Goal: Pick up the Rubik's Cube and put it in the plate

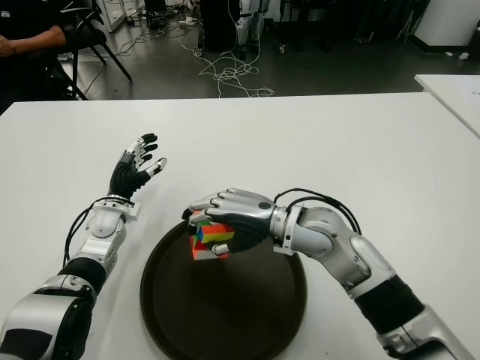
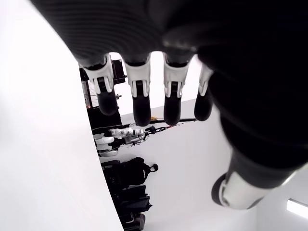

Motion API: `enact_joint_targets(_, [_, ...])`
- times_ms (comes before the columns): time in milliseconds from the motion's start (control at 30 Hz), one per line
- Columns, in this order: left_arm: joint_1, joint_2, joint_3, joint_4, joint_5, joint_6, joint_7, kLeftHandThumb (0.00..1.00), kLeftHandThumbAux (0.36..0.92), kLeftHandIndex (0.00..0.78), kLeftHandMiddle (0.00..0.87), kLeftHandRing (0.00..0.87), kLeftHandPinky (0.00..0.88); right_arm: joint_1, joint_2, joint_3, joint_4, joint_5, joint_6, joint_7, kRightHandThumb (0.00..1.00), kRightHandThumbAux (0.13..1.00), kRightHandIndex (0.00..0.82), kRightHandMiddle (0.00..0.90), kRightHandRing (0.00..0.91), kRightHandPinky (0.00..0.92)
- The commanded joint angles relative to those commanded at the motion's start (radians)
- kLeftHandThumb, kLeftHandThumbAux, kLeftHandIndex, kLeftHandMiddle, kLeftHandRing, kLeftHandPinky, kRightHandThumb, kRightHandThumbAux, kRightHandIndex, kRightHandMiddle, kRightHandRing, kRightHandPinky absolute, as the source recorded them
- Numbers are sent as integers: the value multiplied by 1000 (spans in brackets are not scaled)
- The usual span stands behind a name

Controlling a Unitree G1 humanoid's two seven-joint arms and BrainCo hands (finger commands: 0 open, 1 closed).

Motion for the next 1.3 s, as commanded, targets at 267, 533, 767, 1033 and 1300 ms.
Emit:
enact_joint_targets(267, [-1, 0, 2, -1, -3, 8, -2, 0, 698, 155, 143, 111, 105, 6, -1, -7, -15, 37, -3, 37, 821, 700, 375, 478, 475, 460])
enact_joint_targets(533, [-2, 1, 1, -1, -2, 15, -2, 6, 678, 156, 138, 99, 83, 12, 5, -15, -19, 43, -6, 45, 821, 700, 374, 481, 478, 462])
enact_joint_targets(767, [1, -4, 6, -8, -10, 18, -7, 16, 684, 152, 148, 104, 88, 29, 27, -30, -11, 44, -22, 8, 822, 698, 381, 477, 480, 474])
enact_joint_targets(1033, [0, -5, 1, -11, 0, 21, 10, 13, 673, 156, 148, 108, 86, 43, 46, -38, 2, 45, -35, -21, 823, 698, 384, 472, 452, 443])
enact_joint_targets(1300, [-1, -4, -3, -8, 5, 24, 19, 2, 691, 150, 146, 104, 79, 29, 70, -23, 56, 32, -48, -32, 823, 698, 385, 469, 453, 446])
